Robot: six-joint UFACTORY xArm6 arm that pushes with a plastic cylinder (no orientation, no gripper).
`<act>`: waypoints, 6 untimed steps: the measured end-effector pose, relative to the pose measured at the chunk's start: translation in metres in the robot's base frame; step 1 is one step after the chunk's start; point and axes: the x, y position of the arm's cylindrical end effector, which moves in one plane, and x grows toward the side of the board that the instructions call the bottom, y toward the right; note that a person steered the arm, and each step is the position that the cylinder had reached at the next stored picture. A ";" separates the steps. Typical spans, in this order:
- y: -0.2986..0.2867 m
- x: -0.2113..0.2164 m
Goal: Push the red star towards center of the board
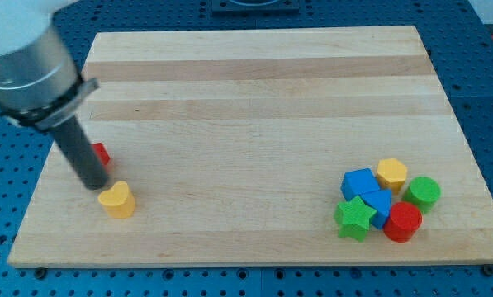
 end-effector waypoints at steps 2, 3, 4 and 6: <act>-0.027 0.000; 0.001 -0.038; 0.024 -0.057; 0.040 -0.094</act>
